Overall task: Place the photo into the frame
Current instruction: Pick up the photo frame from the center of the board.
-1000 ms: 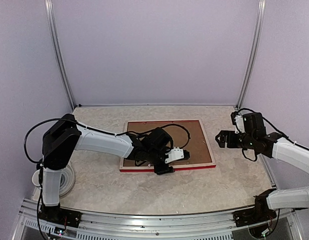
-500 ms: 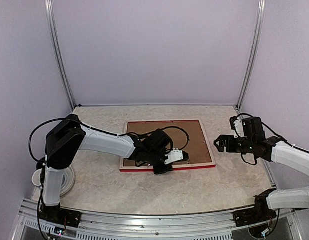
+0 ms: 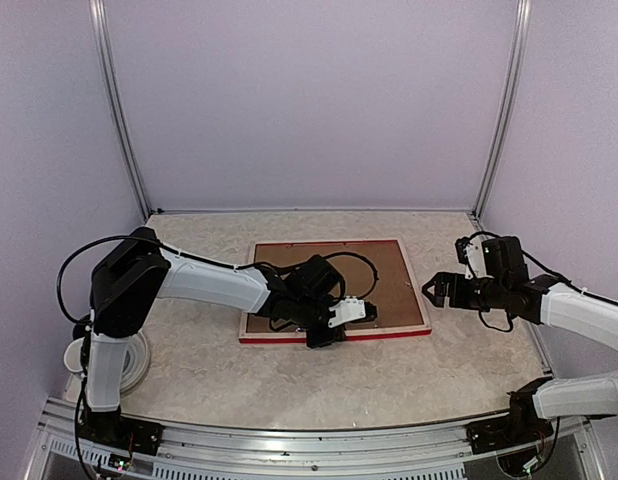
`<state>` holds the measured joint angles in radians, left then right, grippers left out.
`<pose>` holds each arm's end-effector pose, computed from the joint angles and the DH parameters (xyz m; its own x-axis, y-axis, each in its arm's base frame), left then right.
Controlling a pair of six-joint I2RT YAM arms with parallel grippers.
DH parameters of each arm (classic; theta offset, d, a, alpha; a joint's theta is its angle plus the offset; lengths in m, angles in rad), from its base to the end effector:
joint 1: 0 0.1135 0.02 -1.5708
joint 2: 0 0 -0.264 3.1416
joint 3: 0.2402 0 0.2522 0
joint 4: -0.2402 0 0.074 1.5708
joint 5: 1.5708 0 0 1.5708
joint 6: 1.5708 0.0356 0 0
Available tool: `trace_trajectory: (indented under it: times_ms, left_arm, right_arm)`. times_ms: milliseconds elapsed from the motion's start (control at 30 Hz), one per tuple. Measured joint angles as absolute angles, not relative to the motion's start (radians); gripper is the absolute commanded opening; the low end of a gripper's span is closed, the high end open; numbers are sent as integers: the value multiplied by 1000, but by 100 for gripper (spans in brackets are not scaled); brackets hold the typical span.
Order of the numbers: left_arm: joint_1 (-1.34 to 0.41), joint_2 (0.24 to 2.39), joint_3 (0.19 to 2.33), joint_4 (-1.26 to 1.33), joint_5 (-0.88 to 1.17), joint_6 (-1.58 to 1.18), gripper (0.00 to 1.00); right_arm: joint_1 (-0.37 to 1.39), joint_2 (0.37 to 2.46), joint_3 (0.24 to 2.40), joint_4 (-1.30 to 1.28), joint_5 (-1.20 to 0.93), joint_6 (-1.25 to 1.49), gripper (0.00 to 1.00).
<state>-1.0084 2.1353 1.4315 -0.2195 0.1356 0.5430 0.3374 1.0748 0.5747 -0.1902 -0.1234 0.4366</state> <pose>0.2373 -0.3856 0.1366 0.0915 0.8150 -0.5721 0.9746 0.0446 0.2194 0.2084 0.0778 0.2113 -0.7213 0.1917 -0.6656 -0.1248 0.9093 0.3971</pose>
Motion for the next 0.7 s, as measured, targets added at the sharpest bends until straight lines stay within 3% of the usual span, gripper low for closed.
trace_trajectory:
  times_ms: [700]
  left_arm:
    - [-1015, 2020, 1443, -362, 153, 514, 0]
  right_arm:
    - [287, 1075, 354, 22, -507, 735, 97]
